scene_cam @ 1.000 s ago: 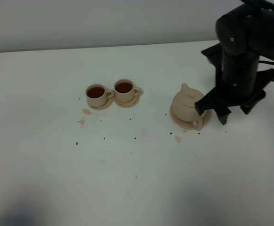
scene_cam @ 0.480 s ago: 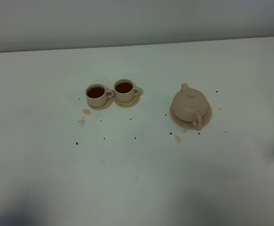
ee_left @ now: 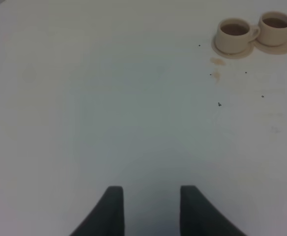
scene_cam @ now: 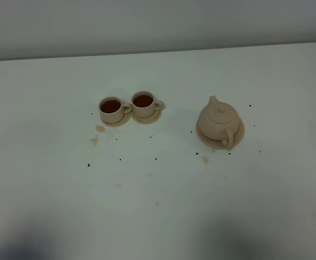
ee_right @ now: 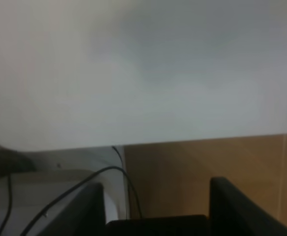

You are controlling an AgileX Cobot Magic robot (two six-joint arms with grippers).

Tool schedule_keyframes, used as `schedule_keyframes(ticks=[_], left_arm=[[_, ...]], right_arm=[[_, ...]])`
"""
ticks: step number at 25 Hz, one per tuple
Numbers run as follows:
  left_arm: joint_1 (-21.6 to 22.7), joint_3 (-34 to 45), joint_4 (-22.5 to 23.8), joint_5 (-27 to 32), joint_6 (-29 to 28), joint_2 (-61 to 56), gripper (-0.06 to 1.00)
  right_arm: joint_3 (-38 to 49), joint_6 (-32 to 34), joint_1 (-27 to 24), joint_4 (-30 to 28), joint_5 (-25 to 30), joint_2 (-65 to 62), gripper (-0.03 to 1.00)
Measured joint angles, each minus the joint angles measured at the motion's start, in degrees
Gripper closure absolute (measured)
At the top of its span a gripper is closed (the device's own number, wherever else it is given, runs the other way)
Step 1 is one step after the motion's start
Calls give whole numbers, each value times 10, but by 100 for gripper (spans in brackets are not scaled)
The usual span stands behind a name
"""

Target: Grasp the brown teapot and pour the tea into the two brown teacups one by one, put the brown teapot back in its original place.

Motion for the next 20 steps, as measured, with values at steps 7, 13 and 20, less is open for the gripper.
schedule_keyframes(ticks=[7, 13, 20], left_arm=[[0, 0, 0, 0, 0, 0, 62], [0, 0, 0, 0, 0, 0, 62], [0, 0, 0, 0, 0, 0, 62]], right_arm=[[10, -21, 0, 6, 5, -171, 48], [10, -22, 0, 2, 1, -286, 48], [11, -22, 0, -3, -15, -351, 48]])
